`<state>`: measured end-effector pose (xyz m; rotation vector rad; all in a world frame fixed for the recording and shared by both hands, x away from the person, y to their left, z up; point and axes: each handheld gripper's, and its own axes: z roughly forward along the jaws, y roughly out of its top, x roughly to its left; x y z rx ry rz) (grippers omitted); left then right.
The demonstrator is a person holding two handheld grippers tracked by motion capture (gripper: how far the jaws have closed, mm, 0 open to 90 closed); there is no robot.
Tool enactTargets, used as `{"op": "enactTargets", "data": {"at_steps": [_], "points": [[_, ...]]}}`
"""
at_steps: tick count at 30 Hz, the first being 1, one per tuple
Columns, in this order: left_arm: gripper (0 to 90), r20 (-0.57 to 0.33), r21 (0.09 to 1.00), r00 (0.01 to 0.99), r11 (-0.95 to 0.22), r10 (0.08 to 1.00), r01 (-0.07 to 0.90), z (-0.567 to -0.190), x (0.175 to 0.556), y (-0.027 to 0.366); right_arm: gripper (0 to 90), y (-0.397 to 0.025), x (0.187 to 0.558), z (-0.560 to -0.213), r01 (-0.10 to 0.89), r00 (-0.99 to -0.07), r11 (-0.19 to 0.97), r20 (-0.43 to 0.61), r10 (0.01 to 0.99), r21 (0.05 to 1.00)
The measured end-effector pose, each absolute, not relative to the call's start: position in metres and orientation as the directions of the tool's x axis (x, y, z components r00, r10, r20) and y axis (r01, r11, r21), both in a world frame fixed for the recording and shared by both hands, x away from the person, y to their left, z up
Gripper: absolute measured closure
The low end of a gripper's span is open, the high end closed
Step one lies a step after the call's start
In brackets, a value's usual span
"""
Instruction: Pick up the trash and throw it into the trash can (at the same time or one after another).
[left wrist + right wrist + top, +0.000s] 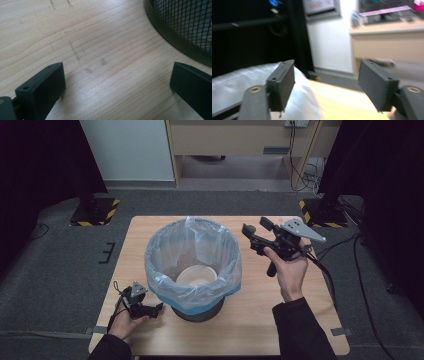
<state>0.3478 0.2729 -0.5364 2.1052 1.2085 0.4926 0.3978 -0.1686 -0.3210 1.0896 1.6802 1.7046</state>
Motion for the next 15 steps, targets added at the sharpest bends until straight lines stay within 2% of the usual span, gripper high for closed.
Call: {"op": "enactTargets", "data": {"at_steps": [3, 7, 15], "points": [[0.0, 0.001, 0.697, 0.504, -0.362, 0.864, 0.618, -0.536, 0.348, 0.273, 24.4, -0.192, 0.400, -0.352, 0.234, -0.494, -0.097, 0.204, 0.846, 0.967], [0.0, 0.002, 0.697, 0.504, -0.362, 0.864, 0.618, -0.536, 0.348, 0.273, 21.6, -0.218, 0.398, -0.404, 0.365, -0.442, -0.042, 0.212, 0.871, 0.930], [0.0, 0.002, 0.698, 0.503, -0.362, 0.864, 0.618, -0.536, 0.348, 0.273, 18.2, -0.252, 0.384, -0.479, 0.546, -0.419, 0.044, 0.227, 0.879, 0.837]]}}
